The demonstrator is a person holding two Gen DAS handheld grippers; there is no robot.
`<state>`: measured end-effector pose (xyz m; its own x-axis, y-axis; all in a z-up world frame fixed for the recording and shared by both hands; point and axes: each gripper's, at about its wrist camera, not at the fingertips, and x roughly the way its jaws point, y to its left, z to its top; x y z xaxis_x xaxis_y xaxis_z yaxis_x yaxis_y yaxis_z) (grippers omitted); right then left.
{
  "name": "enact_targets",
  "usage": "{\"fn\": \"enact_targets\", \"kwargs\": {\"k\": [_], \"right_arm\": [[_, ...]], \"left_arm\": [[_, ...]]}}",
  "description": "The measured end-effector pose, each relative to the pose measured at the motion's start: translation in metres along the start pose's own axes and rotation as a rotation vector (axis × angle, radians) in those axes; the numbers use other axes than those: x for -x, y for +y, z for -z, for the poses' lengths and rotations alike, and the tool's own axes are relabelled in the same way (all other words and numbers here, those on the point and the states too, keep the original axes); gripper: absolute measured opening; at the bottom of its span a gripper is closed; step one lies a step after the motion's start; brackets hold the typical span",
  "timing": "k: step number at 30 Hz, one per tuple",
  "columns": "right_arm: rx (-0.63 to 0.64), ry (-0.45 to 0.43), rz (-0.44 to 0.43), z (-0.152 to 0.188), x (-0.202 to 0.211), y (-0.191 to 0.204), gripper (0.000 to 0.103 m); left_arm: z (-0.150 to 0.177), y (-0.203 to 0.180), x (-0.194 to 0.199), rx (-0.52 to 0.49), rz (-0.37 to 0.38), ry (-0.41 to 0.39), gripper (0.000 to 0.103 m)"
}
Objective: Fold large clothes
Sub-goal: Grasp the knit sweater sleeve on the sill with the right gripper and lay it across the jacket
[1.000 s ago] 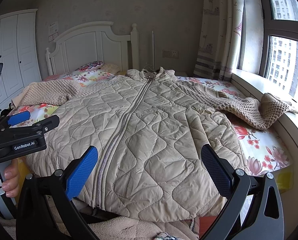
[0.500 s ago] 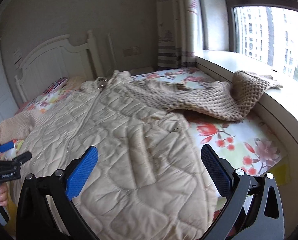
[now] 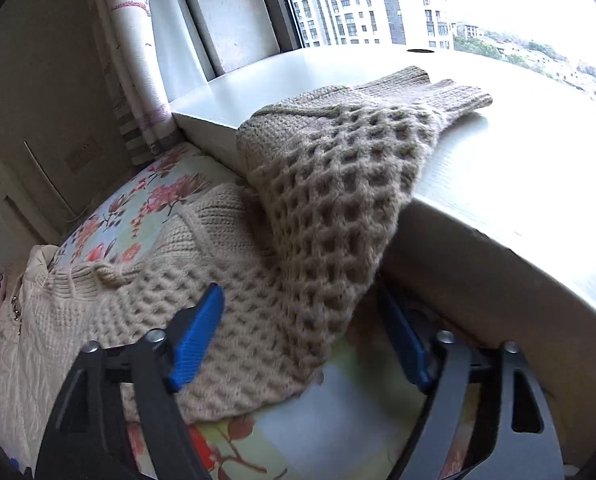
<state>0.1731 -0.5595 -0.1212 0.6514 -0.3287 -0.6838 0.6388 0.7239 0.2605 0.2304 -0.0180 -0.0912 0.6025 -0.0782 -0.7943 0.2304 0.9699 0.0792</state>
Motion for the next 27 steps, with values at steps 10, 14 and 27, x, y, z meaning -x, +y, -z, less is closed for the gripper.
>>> {"fn": "enact_targets", "kwargs": {"k": [10, 14, 27], "right_arm": [[0.297, -0.392, 0.013, -0.027, 0.059, 0.127, 0.018], [0.718, -0.5, -0.18, 0.033, 0.101, 0.246, 0.018], [1.003, -0.193, -0.365, 0.151, 0.1, 0.266, 0.068]], "left_arm": [[0.001, -0.001, -0.001, 0.007, 0.009, -0.004, 0.101], [0.001, 0.0, 0.0, 0.01, 0.013, -0.007, 0.101], [0.004, 0.008, 0.007, 0.04, 0.071, -0.024, 0.101]]}}
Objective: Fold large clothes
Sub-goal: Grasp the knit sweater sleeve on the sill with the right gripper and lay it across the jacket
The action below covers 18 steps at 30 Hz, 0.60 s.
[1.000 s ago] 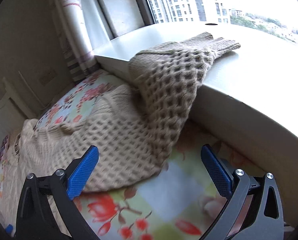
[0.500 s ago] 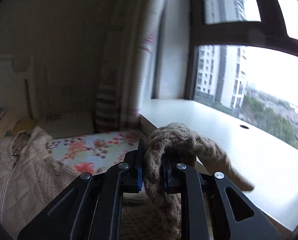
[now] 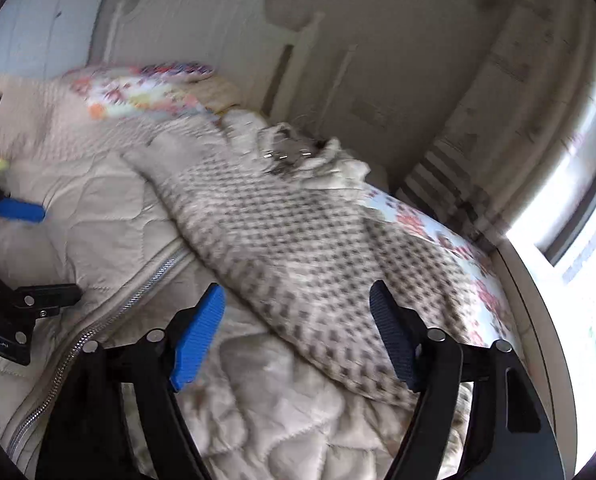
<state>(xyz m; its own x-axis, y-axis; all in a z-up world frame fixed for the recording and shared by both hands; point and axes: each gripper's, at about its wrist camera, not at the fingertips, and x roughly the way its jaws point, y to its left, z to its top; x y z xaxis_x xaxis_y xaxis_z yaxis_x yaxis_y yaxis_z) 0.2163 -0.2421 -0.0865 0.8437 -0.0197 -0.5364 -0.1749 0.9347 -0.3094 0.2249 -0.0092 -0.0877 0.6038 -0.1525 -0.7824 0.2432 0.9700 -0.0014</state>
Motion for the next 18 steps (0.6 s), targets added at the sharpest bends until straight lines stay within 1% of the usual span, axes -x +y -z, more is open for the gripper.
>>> {"fn": "enact_targets", "kwargs": {"k": [1, 2, 4, 5, 6, 7, 9, 11, 13, 15, 16, 18], "right_arm": [[-0.05, -0.005, 0.039, 0.007, 0.008, -0.019, 0.068], [-0.076, 0.0, 0.082, 0.013, 0.014, -0.028, 0.068], [-0.097, 0.048, 0.14, 0.032, 0.019, -0.053, 0.068], [-0.1, 0.077, 0.156, 0.037, 0.017, -0.064, 0.067], [-0.1, 0.106, 0.17, 0.045, 0.013, -0.074, 0.066], [-0.099, 0.137, 0.181, 0.053, 0.009, -0.08, 0.065], [-0.101, 0.18, 0.191, 0.065, 0.0, -0.09, 0.063], [-0.123, 0.189, 0.181, 0.072, -0.008, -0.097, 0.063], [-0.147, 0.19, 0.179, 0.073, -0.013, -0.103, 0.063], [-0.165, 0.195, 0.186, 0.07, -0.021, -0.098, 0.062], [-0.171, 0.198, 0.186, 0.07, -0.022, -0.098, 0.062], [-0.199, 0.205, 0.178, 0.072, -0.024, -0.103, 0.062]], "left_arm": [[-0.001, 0.002, 0.004, 0.01, 0.023, -0.002, 0.101], [-0.004, 0.005, 0.009, 0.029, 0.076, -0.007, 0.101], [-0.014, 0.017, 0.017, 0.097, 0.183, -0.017, 0.101], [-0.022, 0.025, 0.02, 0.142, 0.221, -0.027, 0.101], [-0.03, 0.032, 0.021, 0.178, 0.24, -0.036, 0.101], [-0.038, 0.036, 0.021, 0.208, 0.24, -0.043, 0.101], [-0.062, 0.048, 0.014, 0.253, 0.189, -0.049, 0.101], [-0.086, 0.053, -0.003, 0.276, 0.151, -0.029, 0.101], [-0.106, 0.058, -0.025, 0.298, 0.109, 0.003, 0.095], [-0.119, 0.06, -0.048, 0.319, 0.12, 0.059, 0.074], [-0.122, 0.06, -0.057, 0.324, 0.116, 0.078, 0.072], [-0.123, 0.057, -0.071, 0.33, 0.058, 0.103, 0.042]]}}
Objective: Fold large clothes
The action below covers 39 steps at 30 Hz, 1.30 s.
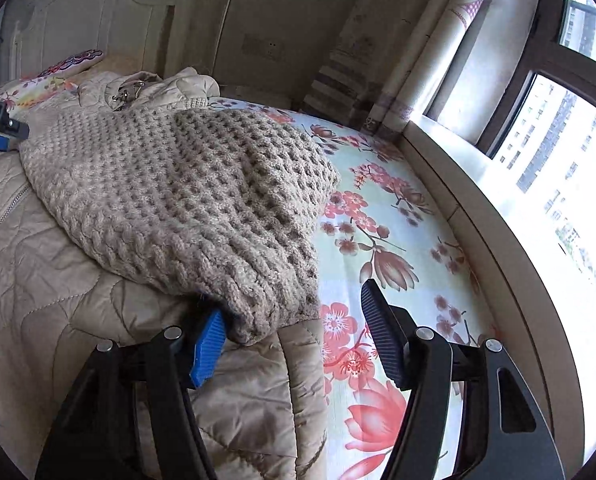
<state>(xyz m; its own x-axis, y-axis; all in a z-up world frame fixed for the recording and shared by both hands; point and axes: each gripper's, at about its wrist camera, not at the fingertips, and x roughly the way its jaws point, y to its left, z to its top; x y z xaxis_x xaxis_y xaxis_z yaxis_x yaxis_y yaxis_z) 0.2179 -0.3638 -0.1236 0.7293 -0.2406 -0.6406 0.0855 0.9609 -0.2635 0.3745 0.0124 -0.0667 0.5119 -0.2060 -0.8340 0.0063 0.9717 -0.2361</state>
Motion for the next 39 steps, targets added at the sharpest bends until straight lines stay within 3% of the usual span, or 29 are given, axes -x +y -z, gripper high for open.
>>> {"fn": "enact_targets", "kwargs": {"k": [1, 2, 8, 10, 13, 17, 19, 20, 21, 22, 24, 26, 28, 30, 32, 33, 36, 39], "right_arm": [[-0.025, 0.003, -0.011, 0.0, -0.001, -0.004, 0.062], [-0.053, 0.003, -0.025, -0.001, -0.003, -0.009, 0.062], [-0.205, 0.011, -0.084, 0.004, -0.004, -0.036, 0.062], [-0.216, 0.008, -0.095, 0.004, -0.003, -0.037, 0.063], [-0.201, 0.02, -0.106, 0.006, -0.003, -0.036, 0.065], [-0.144, 0.032, -0.058, 0.011, 0.01, -0.033, 0.075], [-0.132, 0.042, -0.032, 0.016, 0.023, -0.034, 0.077], [-0.136, 0.036, -0.022, 0.017, 0.032, -0.035, 0.077], [-0.143, 0.01, -0.03, 0.016, 0.042, -0.037, 0.075], [-0.152, -0.037, -0.045, 0.012, 0.054, -0.037, 0.063], [-0.148, -0.123, -0.084, -0.003, 0.072, -0.032, 0.05], [-0.103, -0.175, -0.101, -0.021, 0.079, -0.018, 0.044], [-0.06, -0.167, -0.136, -0.035, 0.067, -0.001, 0.036], [-0.031, -0.098, -0.172, -0.04, 0.04, 0.011, 0.032], [0.021, 0.042, -0.144, -0.031, 0.004, 0.022, 0.03], [0.026, 0.085, -0.152, -0.024, -0.009, 0.022, 0.029], [-0.038, 0.07, -0.216, -0.026, -0.003, 0.009, 0.028], [-0.072, 0.005, -0.22, -0.05, 0.009, -0.006, 0.028]], "left_arm": [[0.004, 0.001, -0.001, 0.018, -0.009, -0.001, 0.017], [0.01, 0.003, 0.002, 0.042, 0.022, -0.013, 0.011], [0.063, 0.005, 0.065, 0.068, 0.176, -0.158, 0.011], [0.081, 0.02, 0.076, 0.118, 0.221, -0.158, 0.011], [0.093, 0.034, 0.072, 0.125, 0.218, -0.111, 0.012], [0.099, 0.043, 0.064, 0.103, 0.135, -0.087, 0.025], [0.102, 0.042, 0.084, 0.092, 0.049, -0.161, 0.042], [0.104, 0.039, 0.096, 0.079, 0.02, -0.219, 0.064], [0.105, 0.033, 0.112, 0.053, 0.001, -0.301, 0.074], [0.105, 0.025, 0.122, 0.024, -0.007, -0.359, 0.075], [0.101, 0.004, 0.132, -0.065, 0.0, -0.412, 0.081], [0.092, -0.016, 0.122, -0.142, 0.036, -0.37, 0.084], [0.086, -0.028, 0.098, -0.175, 0.015, -0.303, 0.084], [0.085, -0.031, 0.069, -0.193, 0.014, -0.21, 0.084], [0.09, -0.029, 0.043, -0.214, -0.004, -0.129, 0.084], [0.094, -0.027, 0.038, -0.239, -0.013, -0.136, 0.087], [0.1, -0.032, 0.036, -0.28, -0.026, -0.14, 0.095], [0.1, -0.038, 0.03, -0.303, -0.074, -0.125, 0.101]]}}
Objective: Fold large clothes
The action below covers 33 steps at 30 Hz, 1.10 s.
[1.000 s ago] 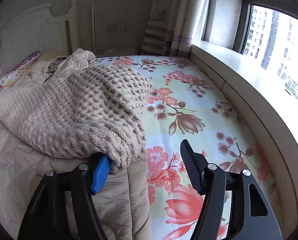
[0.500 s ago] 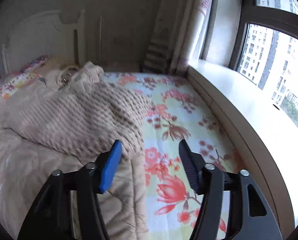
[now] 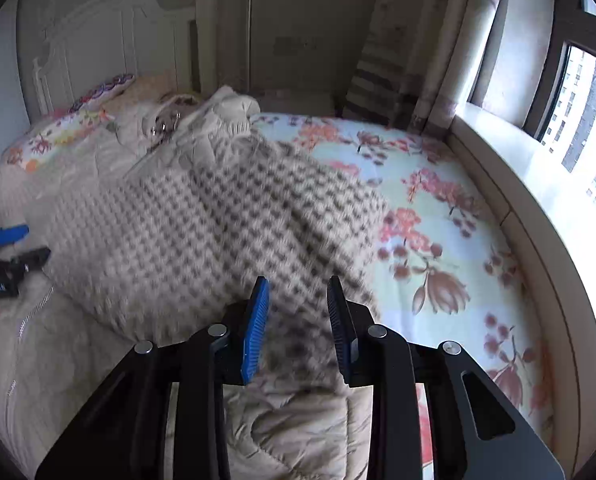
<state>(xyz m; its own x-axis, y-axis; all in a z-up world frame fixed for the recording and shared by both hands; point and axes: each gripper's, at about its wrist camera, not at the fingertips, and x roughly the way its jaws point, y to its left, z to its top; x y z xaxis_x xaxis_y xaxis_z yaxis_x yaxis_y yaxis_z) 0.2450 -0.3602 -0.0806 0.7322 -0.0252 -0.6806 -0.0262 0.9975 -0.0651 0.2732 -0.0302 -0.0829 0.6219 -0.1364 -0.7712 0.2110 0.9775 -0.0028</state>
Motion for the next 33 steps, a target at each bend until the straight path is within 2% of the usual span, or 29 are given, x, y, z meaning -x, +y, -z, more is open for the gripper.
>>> {"fn": "enact_targets", "kwargs": {"k": [4, 6, 8, 9, 12, 16, 17, 18, 20, 22, 24, 26, 28, 30, 32, 33], "right_arm": [[-0.07, -0.057, -0.045, -0.047, -0.015, -0.012, 0.028], [-0.089, 0.006, -0.028, -0.061, -0.049, -0.015, 0.028], [-0.109, 0.167, -0.016, -0.056, -0.097, -0.02, 0.028], [-0.135, 0.188, -0.035, -0.052, -0.109, -0.023, 0.029], [-0.177, 0.177, -0.029, -0.057, -0.097, -0.027, 0.028], [-0.188, 0.073, -0.015, -0.062, -0.069, -0.024, 0.031], [-0.175, 0.073, -0.008, -0.062, -0.07, -0.023, 0.033], [-0.161, 0.108, 0.01, -0.059, -0.079, -0.022, 0.043], [-0.148, 0.192, 0.004, -0.051, -0.101, -0.021, 0.044], [-0.127, 0.167, 0.045, -0.05, -0.09, -0.015, 0.044], [-0.109, 0.117, 0.091, -0.049, -0.065, -0.002, 0.045], [-0.084, 0.013, 0.055, -0.04, -0.03, 0.02, 0.046], [-0.026, -0.024, -0.006, -0.026, -0.01, 0.049, 0.054], [0.049, 0.018, -0.028, -0.006, -0.014, 0.074, 0.058], [0.101, 0.088, 0.014, 0.013, -0.035, 0.09, 0.059], [0.098, 0.069, 0.022, 0.017, -0.036, 0.09, 0.06]], "left_arm": [[-0.003, 0.003, 0.001, 0.019, 0.011, 0.002, 0.101], [-0.004, 0.005, 0.0, 0.023, 0.012, 0.002, 0.101], [-0.005, 0.005, 0.0, 0.023, 0.01, 0.003, 0.101], [-0.005, 0.005, 0.0, 0.024, 0.009, 0.003, 0.101], [-0.005, 0.007, -0.001, 0.031, 0.013, 0.004, 0.101], [-0.005, 0.006, -0.001, 0.029, 0.01, 0.005, 0.101], [-0.005, 0.006, -0.001, 0.03, 0.012, 0.005, 0.101], [-0.004, 0.006, 0.0, 0.032, 0.013, 0.004, 0.101], [-0.004, 0.007, 0.0, 0.034, 0.014, 0.004, 0.101], [-0.004, 0.008, 0.0, 0.041, 0.014, 0.004, 0.101], [-0.004, 0.011, -0.002, 0.059, 0.02, 0.012, 0.101], [-0.004, 0.017, -0.003, 0.088, 0.047, 0.019, 0.101], [-0.003, 0.017, -0.003, 0.091, 0.05, 0.016, 0.101], [-0.003, 0.019, -0.001, 0.099, 0.062, 0.008, 0.101], [0.001, 0.032, 0.013, 0.166, 0.092, -0.028, 0.101], [0.006, 0.041, 0.027, 0.212, 0.108, -0.063, 0.101]]}}
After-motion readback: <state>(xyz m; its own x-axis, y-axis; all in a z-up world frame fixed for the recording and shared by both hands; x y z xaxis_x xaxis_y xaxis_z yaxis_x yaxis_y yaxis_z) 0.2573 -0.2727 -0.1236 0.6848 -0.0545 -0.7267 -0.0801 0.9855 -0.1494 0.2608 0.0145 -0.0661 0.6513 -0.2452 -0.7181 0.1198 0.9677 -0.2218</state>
